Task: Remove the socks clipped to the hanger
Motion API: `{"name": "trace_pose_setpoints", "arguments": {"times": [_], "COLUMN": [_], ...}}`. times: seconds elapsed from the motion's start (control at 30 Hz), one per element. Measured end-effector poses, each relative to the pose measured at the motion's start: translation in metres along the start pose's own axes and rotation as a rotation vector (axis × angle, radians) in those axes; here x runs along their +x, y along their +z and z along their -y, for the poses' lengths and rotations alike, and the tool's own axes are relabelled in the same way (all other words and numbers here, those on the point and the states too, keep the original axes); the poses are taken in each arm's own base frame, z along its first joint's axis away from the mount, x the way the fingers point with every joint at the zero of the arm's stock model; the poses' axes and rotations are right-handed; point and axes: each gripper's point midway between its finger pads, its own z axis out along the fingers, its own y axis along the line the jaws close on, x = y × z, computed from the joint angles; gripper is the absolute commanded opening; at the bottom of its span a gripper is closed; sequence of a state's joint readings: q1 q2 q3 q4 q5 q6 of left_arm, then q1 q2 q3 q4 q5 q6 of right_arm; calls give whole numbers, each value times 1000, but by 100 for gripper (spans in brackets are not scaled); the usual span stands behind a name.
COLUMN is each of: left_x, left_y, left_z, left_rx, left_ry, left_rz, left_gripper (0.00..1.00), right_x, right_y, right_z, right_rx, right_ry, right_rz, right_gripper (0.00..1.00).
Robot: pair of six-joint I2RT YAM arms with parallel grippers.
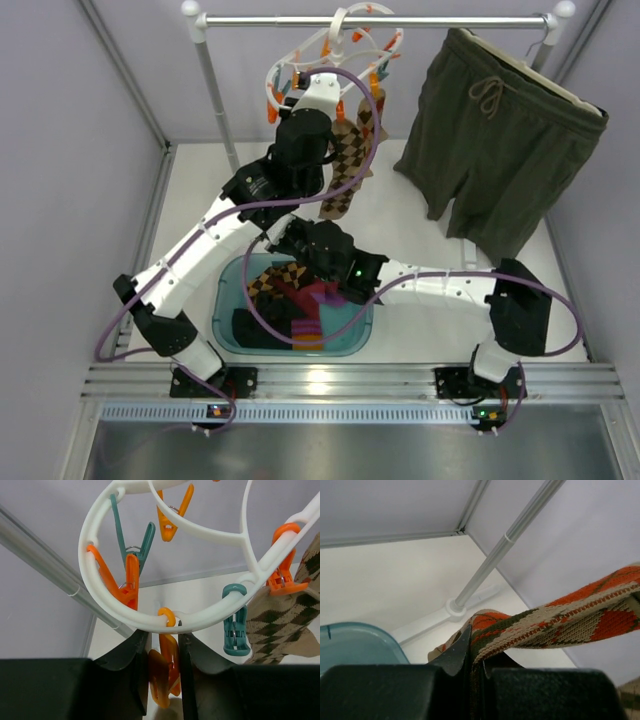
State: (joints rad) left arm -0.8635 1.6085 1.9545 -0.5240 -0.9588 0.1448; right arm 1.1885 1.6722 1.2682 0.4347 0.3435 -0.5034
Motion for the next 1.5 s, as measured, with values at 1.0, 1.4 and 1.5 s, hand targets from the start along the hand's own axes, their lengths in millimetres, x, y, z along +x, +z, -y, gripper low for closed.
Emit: {"name": "trace_pose_setpoints", "arguments": {"times": [1.0, 1.4, 1.5], "left_x": [-12, -19, -10], "left_y": [-39, -95, -110], "left_z": [-12, -38, -31], "left_rx": [242, 424, 512], "left_ry": [-247, -420, -467], "left_rz": [57, 121, 109], "left_gripper": [98, 98, 98], "right_x": [103, 34, 46], "right_y": [-140, -165, -169], "right_z": [-120, 17, 73], "right_rx": [-595, -228, -46], "right_ry": [336, 450, 506], "right_rz": [-304, -109, -115], "right_gripper": [90, 99, 99]}}
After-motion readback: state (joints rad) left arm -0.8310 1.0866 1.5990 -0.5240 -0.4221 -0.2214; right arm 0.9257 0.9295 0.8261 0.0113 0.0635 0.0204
